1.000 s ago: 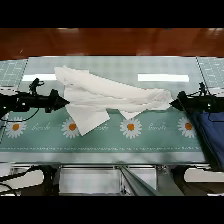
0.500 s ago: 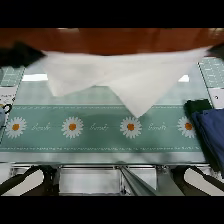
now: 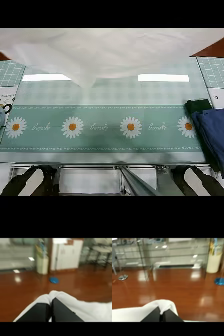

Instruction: Fold the shirts.

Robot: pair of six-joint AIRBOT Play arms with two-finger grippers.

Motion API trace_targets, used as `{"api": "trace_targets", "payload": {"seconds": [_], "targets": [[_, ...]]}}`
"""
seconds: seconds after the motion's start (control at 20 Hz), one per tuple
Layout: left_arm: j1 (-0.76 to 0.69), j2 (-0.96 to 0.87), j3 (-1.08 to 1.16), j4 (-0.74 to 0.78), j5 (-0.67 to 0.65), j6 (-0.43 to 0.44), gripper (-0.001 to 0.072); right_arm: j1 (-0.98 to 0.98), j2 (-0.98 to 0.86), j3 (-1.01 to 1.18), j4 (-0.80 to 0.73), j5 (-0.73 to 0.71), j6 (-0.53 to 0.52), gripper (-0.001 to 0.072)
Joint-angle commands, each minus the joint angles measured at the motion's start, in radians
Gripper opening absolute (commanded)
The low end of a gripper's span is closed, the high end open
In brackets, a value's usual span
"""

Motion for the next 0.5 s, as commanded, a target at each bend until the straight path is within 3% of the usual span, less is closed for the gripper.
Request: {"api": "trace_targets", "payload": {"seconds": [0.0, 0.25, 0.45], "targets": [[-0.019, 0.176, 0.049, 0.21, 0.004, -0.056, 0.0019, 0.0, 0.145, 0.042, -0.122, 0.05, 0.035, 0.0023], [-0.252, 0.361, 0.031, 0.62, -0.131, -0.2, 0.0019, 0.0, 0.276, 0.037, -0.131, 0.147, 0.048, 0.0023], [-0.367, 0.42, -0.076, 0.836, -0.322, -0.259, 0.0019, -0.001, 0.351, -0.087, -0.216, 0.248, 0.096, 0.0022]]}}
